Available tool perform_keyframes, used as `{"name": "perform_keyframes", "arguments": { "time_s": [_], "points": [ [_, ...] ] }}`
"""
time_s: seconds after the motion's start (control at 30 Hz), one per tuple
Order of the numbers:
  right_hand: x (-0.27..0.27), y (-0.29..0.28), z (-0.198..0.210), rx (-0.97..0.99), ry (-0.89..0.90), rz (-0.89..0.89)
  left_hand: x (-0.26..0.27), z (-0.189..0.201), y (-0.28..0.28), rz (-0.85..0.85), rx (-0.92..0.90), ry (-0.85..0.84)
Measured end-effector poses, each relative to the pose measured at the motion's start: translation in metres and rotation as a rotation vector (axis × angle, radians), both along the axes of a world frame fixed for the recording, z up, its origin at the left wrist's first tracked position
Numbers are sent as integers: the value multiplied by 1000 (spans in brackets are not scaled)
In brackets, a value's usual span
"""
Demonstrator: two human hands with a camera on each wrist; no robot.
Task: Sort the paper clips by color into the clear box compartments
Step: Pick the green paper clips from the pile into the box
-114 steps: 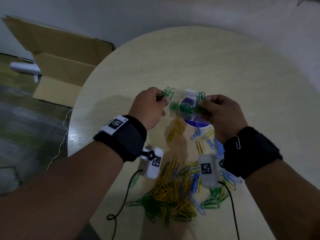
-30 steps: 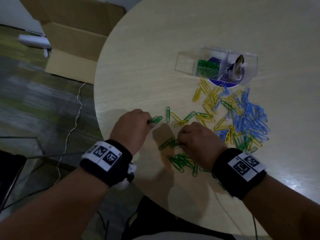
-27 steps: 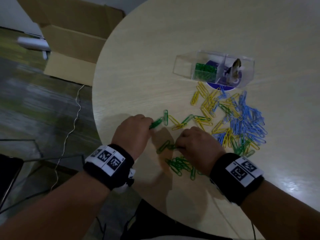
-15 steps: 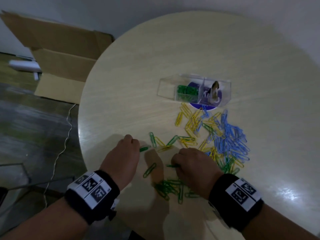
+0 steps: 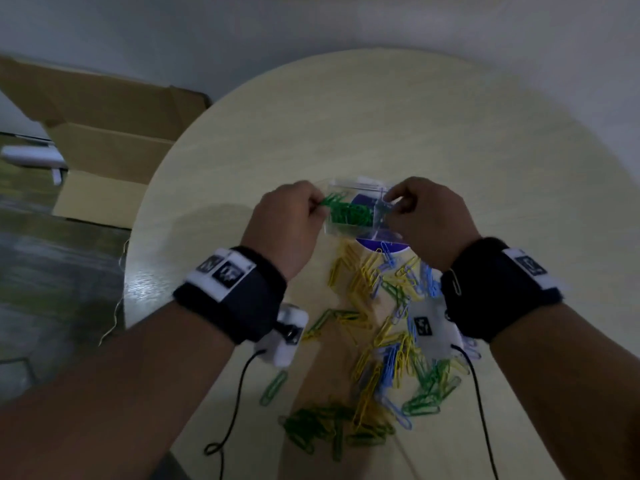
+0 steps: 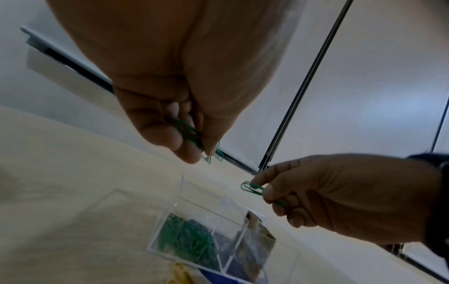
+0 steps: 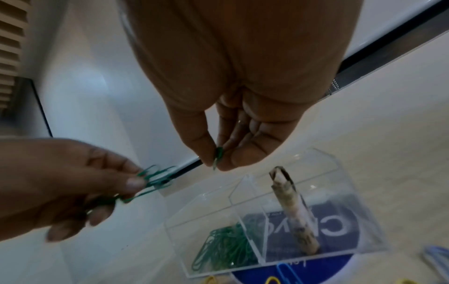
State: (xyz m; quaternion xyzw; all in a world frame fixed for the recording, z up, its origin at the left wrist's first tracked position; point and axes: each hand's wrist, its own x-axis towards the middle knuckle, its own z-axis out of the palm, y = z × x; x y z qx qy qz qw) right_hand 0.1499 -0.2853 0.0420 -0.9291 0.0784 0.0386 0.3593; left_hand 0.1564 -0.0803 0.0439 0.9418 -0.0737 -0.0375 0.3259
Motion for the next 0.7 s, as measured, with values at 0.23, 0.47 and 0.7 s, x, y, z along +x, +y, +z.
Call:
{"name": "perform_keyframes", "arguments": {
  "time_s": [0.23, 0.47, 0.7],
  "points": [
    [8, 11, -5, 27, 32, -22, 23, -19, -24, 68, -148, 129],
    [-97, 15, -14, -45, 19, 234, -72, -10, 45, -183, 82, -26],
    [-195, 39, -55, -404, 239, 720, -222, -55, 111, -568, 284, 223]
  ]
}}
